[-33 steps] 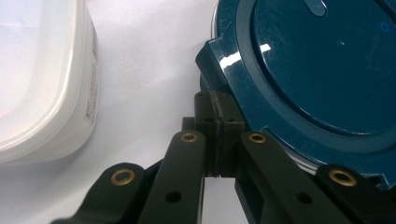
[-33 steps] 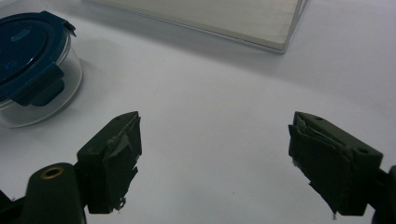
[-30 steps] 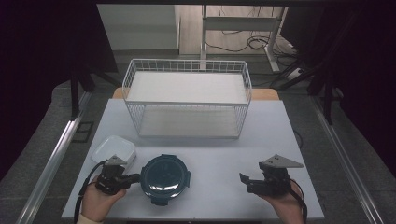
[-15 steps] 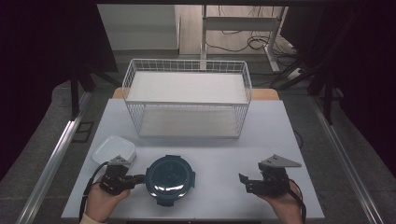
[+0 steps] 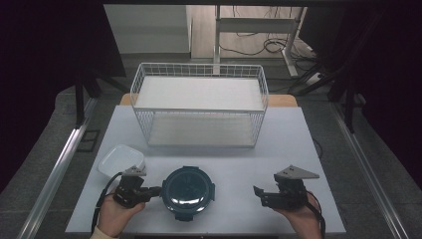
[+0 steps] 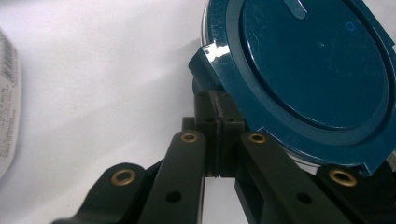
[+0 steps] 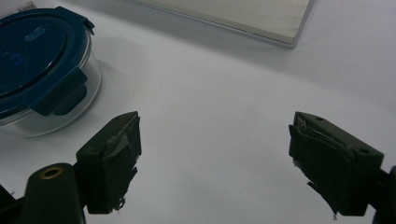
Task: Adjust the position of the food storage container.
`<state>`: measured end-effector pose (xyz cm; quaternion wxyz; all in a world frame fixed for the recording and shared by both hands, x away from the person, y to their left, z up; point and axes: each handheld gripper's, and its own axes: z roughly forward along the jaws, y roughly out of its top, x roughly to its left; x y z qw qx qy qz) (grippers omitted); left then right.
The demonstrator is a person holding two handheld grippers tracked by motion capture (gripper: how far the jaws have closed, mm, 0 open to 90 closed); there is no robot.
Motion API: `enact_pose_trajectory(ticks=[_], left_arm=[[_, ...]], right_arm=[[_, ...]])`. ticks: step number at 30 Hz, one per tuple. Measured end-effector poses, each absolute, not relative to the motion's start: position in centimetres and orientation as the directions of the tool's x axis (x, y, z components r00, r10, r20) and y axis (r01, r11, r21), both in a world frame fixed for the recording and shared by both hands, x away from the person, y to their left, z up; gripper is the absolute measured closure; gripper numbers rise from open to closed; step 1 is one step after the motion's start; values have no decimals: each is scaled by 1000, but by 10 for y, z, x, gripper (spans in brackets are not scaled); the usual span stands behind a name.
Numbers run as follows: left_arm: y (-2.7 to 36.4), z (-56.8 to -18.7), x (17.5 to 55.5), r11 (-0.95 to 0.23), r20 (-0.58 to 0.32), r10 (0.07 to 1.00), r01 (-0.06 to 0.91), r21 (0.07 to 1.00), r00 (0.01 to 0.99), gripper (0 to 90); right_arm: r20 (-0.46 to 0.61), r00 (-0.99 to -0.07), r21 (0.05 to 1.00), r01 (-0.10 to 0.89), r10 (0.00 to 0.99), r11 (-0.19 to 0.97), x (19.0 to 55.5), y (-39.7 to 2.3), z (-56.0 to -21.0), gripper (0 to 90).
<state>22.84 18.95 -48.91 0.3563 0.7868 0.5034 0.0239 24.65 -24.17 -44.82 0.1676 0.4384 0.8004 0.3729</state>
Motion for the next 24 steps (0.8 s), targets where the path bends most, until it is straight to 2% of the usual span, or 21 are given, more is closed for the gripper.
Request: enact_pose_trajectory(ticks=[24], left_arm=[[151, -487, 231, -288, -338, 767, 763, 578, 545, 900]], right_arm=[[45, -565, 746, 568, 824, 348, 247, -242, -450, 166]])
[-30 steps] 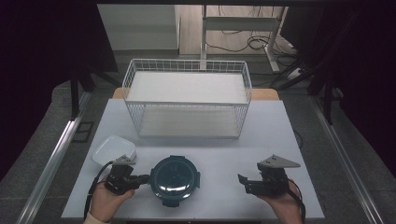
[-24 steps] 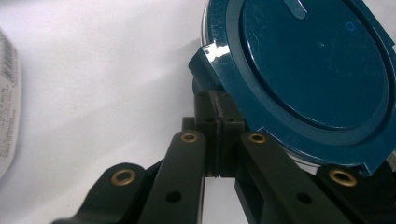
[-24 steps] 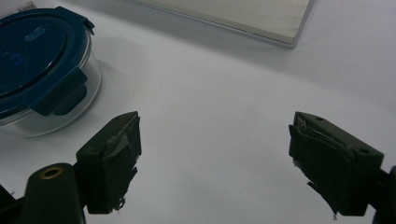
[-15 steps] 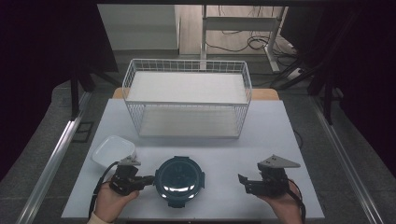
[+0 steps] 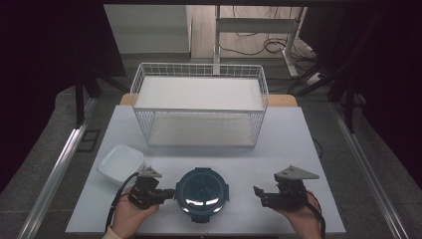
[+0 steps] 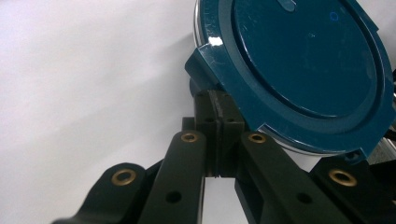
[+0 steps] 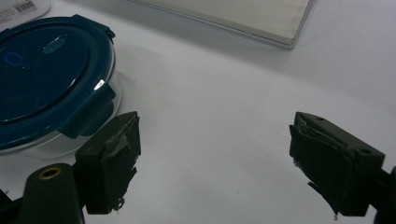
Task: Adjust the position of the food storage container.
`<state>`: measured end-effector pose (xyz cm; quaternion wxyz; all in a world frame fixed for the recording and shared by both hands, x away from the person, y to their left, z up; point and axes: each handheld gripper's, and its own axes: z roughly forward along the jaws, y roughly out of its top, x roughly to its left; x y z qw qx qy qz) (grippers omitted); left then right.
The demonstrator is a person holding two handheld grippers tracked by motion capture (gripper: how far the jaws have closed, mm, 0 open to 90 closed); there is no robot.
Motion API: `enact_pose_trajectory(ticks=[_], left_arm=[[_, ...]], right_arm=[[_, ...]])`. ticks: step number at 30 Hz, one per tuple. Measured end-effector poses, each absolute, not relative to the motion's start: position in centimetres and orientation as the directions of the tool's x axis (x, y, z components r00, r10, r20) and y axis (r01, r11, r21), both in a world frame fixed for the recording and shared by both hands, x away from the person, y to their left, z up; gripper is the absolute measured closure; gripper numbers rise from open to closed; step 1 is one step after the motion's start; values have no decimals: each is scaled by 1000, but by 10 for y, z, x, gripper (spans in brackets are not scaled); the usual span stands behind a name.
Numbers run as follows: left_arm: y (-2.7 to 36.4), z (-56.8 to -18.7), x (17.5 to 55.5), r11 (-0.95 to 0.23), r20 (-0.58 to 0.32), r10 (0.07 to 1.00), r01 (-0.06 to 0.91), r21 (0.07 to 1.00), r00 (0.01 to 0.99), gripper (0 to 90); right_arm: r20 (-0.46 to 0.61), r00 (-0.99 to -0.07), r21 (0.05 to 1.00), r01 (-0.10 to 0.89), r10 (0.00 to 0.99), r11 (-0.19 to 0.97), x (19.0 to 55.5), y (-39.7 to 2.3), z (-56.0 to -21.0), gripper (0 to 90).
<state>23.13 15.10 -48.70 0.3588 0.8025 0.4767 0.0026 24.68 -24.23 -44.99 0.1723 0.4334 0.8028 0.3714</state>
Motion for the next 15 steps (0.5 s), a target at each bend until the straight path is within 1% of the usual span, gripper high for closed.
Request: enact_pose_trajectory(ticks=[13, 15], left_arm=[[144, -488, 236, -284, -371, 743, 764, 579, 557, 900], [148, -489, 238, -278, -400, 726, 771, 574, 560, 900]], right_arm=[[46, -565, 742, 571, 824, 351, 247, -240, -452, 166], [50, -564, 744, 571, 825, 346, 247, -240, -452, 166]])
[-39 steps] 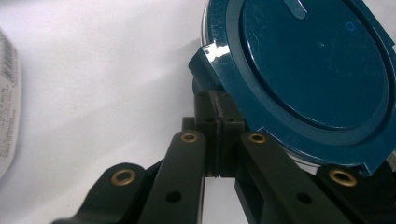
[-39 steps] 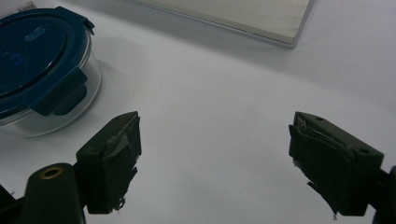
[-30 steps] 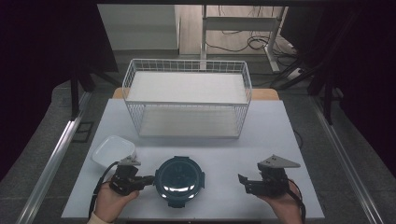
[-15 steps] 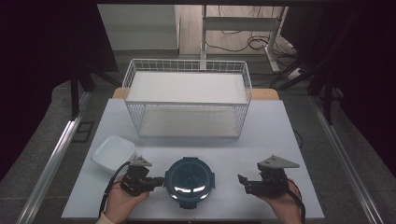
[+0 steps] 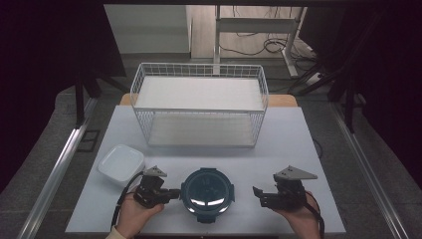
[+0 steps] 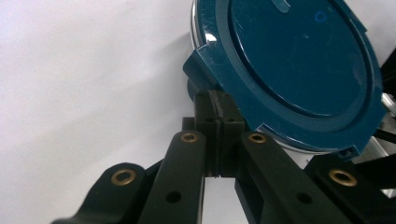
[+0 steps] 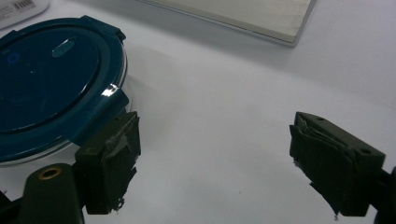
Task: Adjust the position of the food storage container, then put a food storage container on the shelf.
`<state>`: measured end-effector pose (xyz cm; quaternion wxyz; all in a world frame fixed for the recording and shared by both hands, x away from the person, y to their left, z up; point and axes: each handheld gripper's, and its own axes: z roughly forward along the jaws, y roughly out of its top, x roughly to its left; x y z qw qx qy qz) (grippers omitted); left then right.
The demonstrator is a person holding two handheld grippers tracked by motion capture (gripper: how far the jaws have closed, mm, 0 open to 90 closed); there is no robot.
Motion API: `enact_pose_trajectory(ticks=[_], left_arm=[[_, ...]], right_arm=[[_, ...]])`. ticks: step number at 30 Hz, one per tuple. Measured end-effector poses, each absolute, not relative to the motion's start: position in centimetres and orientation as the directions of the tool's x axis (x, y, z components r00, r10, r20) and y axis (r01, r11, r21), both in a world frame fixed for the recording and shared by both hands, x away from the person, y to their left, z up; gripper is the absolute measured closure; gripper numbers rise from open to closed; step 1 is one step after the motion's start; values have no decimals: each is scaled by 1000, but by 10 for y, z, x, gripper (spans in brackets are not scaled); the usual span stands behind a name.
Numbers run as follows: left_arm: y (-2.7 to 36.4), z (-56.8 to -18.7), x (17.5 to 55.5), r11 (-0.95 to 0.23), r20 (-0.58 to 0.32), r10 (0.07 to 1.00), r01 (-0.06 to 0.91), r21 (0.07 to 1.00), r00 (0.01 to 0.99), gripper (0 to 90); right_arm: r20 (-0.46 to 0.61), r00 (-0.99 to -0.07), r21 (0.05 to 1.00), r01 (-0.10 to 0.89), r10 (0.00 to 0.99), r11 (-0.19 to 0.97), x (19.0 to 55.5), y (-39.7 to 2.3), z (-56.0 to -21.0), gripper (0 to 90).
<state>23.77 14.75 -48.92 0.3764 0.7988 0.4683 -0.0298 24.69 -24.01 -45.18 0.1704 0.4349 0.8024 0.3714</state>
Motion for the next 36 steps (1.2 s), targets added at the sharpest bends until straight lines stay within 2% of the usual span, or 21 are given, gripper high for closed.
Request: enact_pose_trajectory(ticks=[1, 6, 8, 9, 10, 11, 12, 13, 17, 28, 36], left_arm=[[150, -490, 239, -277, -418, 712, 772, 572, 565, 900], [169, -476, 235, -215, -380, 751, 744, 633, 540, 892], [173, -468, 231, -201, -348, 767, 716, 669, 540, 823], [174, -466, 229, -200, -336, 772, 708, 677, 540, 765], [174, -462, 228, -202, -310, 791, 704, 681, 527, 598], [174, -462, 228, -202, -310, 791, 704, 681, 527, 505], [175, -460, 228, -208, -308, 797, 714, 668, 520, 505], [176, -459, 227, -208, -307, 800, 718, 664, 516, 384], [183, -456, 224, -191, -304, 803, 704, 684, 512, 235], [191, -458, 221, -166, -327, 789, 694, 701, 520, 123], [189, -464, 226, -163, -352, 776, 705, 690, 523, 109]], right_arm=[[59, -568, 751, 567, 821, 338, 247, -239, -450, 166], [70, -593, 760, 552, 802, 342, 244, -233, -444, 166], [82, -602, 762, 552, 795, 340, 245, -232, -443, 166], [86, -602, 762, 553, 794, 337, 245, -232, -444, 165], [99, -600, 760, 561, 794, 329, 245, -233, -444, 166], [103, -600, 759, 563, 793, 327, 245, -233, -444, 165], [103, -600, 759, 563, 793, 327, 245, -233, -444, 165], [117, -605, 763, 563, 787, 319, 245, -235, -445, 164], [120, -612, 763, 560, 782, 321, 245, -236, -445, 163], [147, -610, 767, 568, 779, 300, 247, -240, -447, 160], [165, -607, 757, 584, 778, 294, 246, -240, -449, 160]])
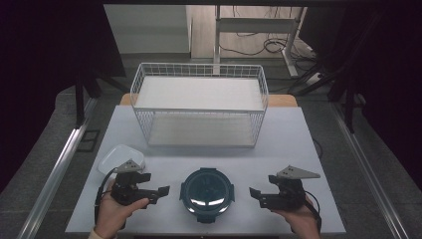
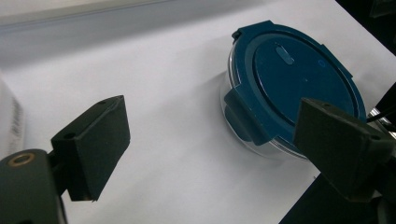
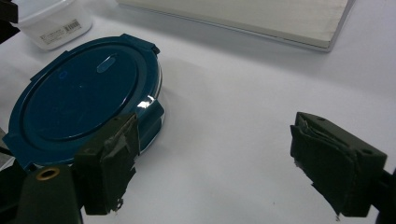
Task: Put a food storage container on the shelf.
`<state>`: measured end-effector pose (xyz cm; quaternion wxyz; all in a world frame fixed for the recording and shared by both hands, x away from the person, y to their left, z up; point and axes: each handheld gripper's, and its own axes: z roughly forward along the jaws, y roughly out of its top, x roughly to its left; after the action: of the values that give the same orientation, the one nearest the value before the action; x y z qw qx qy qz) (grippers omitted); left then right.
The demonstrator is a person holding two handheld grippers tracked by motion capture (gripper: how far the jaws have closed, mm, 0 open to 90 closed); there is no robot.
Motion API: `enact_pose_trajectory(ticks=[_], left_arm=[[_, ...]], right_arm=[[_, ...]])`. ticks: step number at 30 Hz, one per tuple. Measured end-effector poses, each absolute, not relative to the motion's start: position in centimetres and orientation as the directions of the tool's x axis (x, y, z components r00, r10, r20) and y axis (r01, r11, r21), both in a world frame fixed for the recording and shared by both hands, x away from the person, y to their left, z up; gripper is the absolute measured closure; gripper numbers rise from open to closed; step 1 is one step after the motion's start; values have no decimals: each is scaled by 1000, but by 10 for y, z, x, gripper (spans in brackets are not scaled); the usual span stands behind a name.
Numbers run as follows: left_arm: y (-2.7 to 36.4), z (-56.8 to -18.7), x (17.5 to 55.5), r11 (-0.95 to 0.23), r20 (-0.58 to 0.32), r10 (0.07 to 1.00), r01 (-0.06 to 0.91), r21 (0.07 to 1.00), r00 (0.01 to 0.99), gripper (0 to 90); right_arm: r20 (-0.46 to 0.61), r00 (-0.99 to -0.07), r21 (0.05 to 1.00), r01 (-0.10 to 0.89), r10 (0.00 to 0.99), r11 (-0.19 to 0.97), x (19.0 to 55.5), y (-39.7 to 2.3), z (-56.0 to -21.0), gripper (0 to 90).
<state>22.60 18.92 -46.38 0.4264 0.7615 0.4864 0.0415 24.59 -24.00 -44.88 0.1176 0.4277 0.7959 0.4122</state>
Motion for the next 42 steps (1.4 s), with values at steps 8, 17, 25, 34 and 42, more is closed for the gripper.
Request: enact_pose_trajectory(ticks=[8, 17, 25, 34, 42], left_arm=[[187, -470, 226, -99, -414, 759, 718, 689, 502, 140], [185, -477, 230, -73, -483, 720, 746, 662, 499, 139], [184, -482, 232, -52, -538, 682, 766, 641, 496, 145], [170, -484, 233, -76, -548, 671, 782, 619, 499, 153], [160, -485, 242, -69, -597, 641, 810, 582, 483, 128]], right_arm=[[218, -623, 749, 600, 751, 281, 246, -239, -447, 170], [341, -601, 735, 650, 723, 194, 250, -241, -452, 175], [380, -600, 699, 685, 704, 207, 251, -230, -456, 186], [411, -580, 668, 717, 704, 201, 251, -221, -461, 172], [467, -572, 643, 743, 675, 185, 252, -203, -461, 166]])
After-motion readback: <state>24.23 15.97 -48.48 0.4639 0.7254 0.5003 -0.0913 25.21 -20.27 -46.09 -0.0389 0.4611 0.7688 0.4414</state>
